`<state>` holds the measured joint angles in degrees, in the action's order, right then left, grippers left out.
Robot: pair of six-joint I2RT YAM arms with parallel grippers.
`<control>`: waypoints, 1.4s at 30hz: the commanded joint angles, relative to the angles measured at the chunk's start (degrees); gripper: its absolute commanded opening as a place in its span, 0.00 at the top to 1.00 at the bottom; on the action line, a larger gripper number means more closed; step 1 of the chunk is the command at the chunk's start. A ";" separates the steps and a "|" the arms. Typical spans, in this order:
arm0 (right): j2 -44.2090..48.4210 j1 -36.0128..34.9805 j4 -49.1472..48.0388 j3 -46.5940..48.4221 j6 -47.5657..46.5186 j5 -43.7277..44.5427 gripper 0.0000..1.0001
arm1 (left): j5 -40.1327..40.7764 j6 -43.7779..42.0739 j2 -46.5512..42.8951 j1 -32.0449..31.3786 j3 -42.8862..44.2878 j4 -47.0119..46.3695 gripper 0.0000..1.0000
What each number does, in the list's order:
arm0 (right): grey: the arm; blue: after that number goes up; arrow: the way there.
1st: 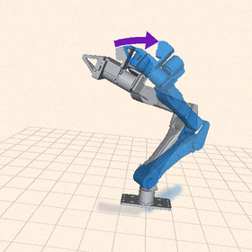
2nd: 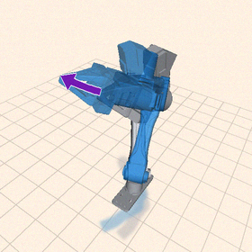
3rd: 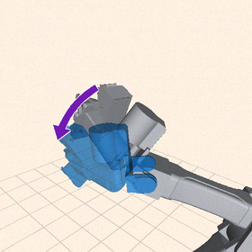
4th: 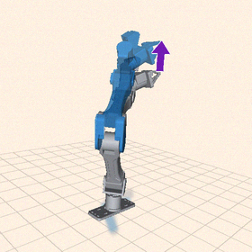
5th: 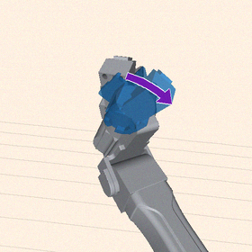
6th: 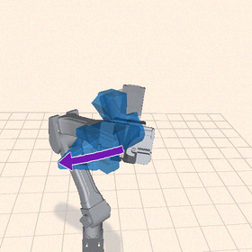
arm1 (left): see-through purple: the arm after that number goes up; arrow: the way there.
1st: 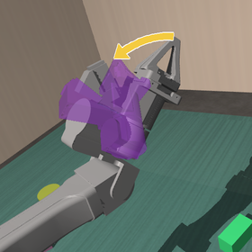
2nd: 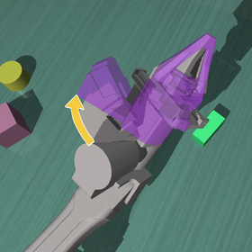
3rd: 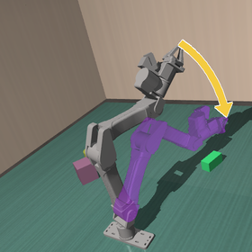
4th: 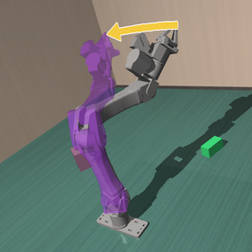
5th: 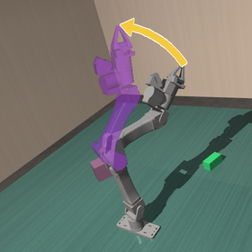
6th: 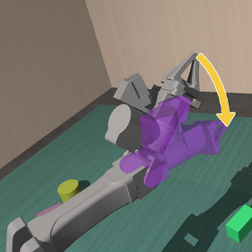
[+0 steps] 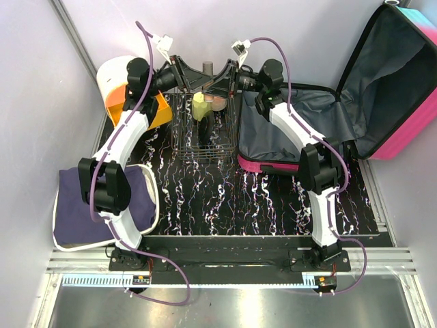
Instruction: Open, take out, and arrange the luggage
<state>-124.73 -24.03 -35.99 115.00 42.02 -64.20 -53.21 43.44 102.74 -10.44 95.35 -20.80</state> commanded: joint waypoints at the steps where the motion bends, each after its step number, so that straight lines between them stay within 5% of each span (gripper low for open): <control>1: -0.60 -0.75 -4.09 3.91 2.28 -1.01 1.00 | -1.63 1.29 0.09 -0.37 -0.25 -4.60 0.48; 4: -0.78 -0.84 -4.00 3.74 2.28 -1.36 1.00 | -1.63 0.95 0.70 -0.37 1.32 -4.34 0.65; 5: -0.78 -0.84 -3.92 3.65 2.19 -1.45 1.00 | -1.81 0.68 0.97 -0.20 1.94 -3.47 0.83; 7: -0.78 -0.75 -3.13 3.56 1.66 -1.45 0.95 | -1.72 0.24 1.50 0.06 3.43 -2.24 0.97; 9: -0.43 -0.58 -1.90 3.56 0.61 -1.45 0.53 | -1.11 -1.41 1.33 1.20 4.05 1.26 1.00; 12: 0.89 0.39 2.23 2.69 -2.28 0.12 0.15 | -0.67 -10.25 -0.60 4.10 4.23 11.53 1.00; 14: 1.94 1.35 4.43 1.20 -3.87 1.53 0.08 | 1.16 -18.52 -2.19 6.90 5.89 26.23 1.00; 15: 2.29 2.31 5.48 0.76 -5.44 2.23 0.03 | 2.57 -30.14 -2.45 7.62 7.47 32.77 1.00; 20: 3.70 5.22 9.53 -1.88 -7.65 4.70 0.02 | 20.82 -62.82 -1.41 10.34 17.75 63.98 1.00; 24: 5.11 6.28 12.08 -4.25 -11.60 5.58 0.01 | 35.17 -85.48 -0.35 11.93 18.82 69.05 1.00; 27: 5.28 6.19 13.05 -4.52 -11.70 5.58 0.01 | 41.42 -94.56 1.23 12.37 18.91 70.80 1.00; 37: 5.20 6.28 14.28 -3.91 -11.52 5.23 0.02 | 48.72 -104.87 11.87 13.34 21.81 68.00 0.98; 41: 5.72 6.28 15.24 -4.17 -12.75 5.41 0.02 | 49.16 -106.11 13.36 13.42 22.42 64.66 0.79; 42: 5.81 6.28 15.59 -4.08 -12.75 5.41 0.02 | 49.43 -105.76 13.54 13.34 23.29 64.39 0.55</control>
<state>-123.37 -17.41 -20.43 110.50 31.03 -59.16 -6.48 -58.61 117.27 2.72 113.56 49.12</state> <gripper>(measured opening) 0.984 0.382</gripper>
